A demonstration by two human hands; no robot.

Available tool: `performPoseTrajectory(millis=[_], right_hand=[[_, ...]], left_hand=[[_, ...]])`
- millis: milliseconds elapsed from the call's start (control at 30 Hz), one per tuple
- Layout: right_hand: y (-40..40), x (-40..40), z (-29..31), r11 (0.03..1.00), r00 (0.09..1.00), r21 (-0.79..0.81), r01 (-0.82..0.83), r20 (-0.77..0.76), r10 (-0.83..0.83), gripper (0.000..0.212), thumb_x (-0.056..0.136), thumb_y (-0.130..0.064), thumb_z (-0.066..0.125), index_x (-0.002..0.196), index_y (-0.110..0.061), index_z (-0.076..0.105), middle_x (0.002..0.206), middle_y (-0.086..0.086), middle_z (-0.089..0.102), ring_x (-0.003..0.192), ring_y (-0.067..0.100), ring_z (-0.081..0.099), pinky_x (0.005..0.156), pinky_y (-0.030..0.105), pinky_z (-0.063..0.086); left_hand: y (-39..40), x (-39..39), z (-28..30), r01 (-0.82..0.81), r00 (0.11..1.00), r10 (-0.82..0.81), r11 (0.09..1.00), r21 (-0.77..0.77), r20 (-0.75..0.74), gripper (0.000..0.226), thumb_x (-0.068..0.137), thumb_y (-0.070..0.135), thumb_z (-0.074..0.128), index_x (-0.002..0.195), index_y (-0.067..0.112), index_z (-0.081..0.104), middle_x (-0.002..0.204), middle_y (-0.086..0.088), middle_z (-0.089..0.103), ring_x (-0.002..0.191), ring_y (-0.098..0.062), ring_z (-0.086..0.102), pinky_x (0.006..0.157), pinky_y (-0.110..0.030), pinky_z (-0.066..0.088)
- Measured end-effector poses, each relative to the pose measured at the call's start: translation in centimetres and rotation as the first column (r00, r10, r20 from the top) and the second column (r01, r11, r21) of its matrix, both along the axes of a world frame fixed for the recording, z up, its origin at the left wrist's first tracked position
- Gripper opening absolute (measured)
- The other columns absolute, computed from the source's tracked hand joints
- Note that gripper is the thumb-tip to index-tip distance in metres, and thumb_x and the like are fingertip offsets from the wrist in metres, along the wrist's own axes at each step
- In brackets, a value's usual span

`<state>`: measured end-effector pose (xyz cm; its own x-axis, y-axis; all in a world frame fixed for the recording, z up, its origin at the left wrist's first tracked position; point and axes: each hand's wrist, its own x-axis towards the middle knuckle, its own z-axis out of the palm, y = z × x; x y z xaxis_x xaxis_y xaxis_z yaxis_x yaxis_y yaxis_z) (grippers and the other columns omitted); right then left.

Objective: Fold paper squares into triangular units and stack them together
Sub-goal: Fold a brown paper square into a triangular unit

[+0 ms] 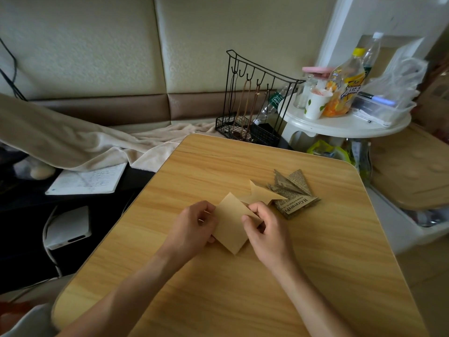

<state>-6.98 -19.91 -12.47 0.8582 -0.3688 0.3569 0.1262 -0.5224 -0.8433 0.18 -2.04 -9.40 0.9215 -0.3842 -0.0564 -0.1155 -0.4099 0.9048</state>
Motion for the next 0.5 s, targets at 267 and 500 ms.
performPoseTrajectory(millis=[267,500], right_hand=[[-0.08,0.29,-0.65,0.996,0.998,-0.089,0.026,0.063,-0.021,0.017,0.092,-0.007,0.068,0.090,-0.023,0.066,0.079,-0.016,0.062,0.067,0.008,0.056,0.056,0.024,0.045],[-0.14,0.41,-1.05,0.995,0.997,-0.083,0.055,0.049,-0.051,0.018,0.091,-0.004,0.066,0.090,-0.022,0.066,0.077,-0.012,0.062,0.068,0.012,0.056,0.059,0.032,0.049]], left_hand=[[0.00,0.18,-0.11,-0.090,0.994,0.086,0.994,0.061,0.065,0.016,0.100,0.017,0.059,0.095,0.028,0.070,0.076,0.003,0.069,0.050,-0.005,0.064,0.046,-0.018,0.045],[0.15,0.09,0.25,-0.117,0.989,0.110,0.990,0.073,0.095,0.024,0.098,0.012,0.058,0.096,0.030,0.073,0.083,0.008,0.070,0.058,-0.011,0.066,0.051,-0.020,0.049]])
